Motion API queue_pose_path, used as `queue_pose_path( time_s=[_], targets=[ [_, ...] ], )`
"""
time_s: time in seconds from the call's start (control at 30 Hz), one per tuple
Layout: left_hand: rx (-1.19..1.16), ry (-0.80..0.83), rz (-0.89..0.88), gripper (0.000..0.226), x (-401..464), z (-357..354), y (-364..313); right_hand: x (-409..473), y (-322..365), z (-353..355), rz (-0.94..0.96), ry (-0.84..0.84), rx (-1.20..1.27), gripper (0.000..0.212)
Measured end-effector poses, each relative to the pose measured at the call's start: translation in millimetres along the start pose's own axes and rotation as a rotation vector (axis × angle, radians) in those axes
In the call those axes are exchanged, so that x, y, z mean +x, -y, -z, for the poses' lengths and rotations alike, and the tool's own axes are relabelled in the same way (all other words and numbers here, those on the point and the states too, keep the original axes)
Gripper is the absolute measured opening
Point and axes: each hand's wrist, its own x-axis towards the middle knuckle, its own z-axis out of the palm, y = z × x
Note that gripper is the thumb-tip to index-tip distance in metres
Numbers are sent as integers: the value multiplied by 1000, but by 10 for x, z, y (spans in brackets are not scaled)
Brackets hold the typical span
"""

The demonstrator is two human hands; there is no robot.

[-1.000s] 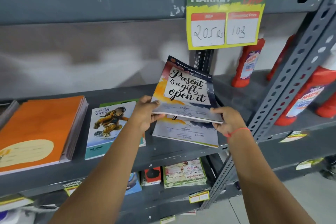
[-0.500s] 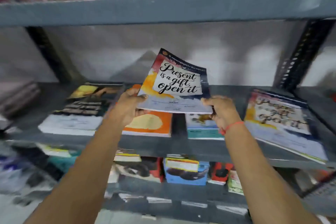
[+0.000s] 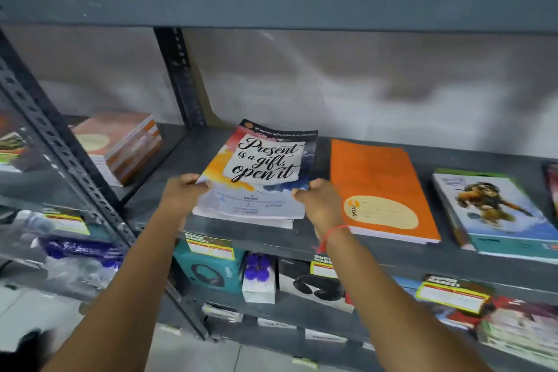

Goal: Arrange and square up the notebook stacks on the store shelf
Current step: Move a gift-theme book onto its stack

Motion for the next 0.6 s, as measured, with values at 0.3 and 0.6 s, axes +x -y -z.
queue_pose_path(
  time_s=[0.3, 0.6],
  targets=[
    [243, -99, 4, 22, 205, 39, 427, 118, -210, -355, -54, 39, -263, 19],
    [769, -95, 47, 30, 217, 37, 197, 20, -91, -354, 43, -19, -389, 27]
  ],
)
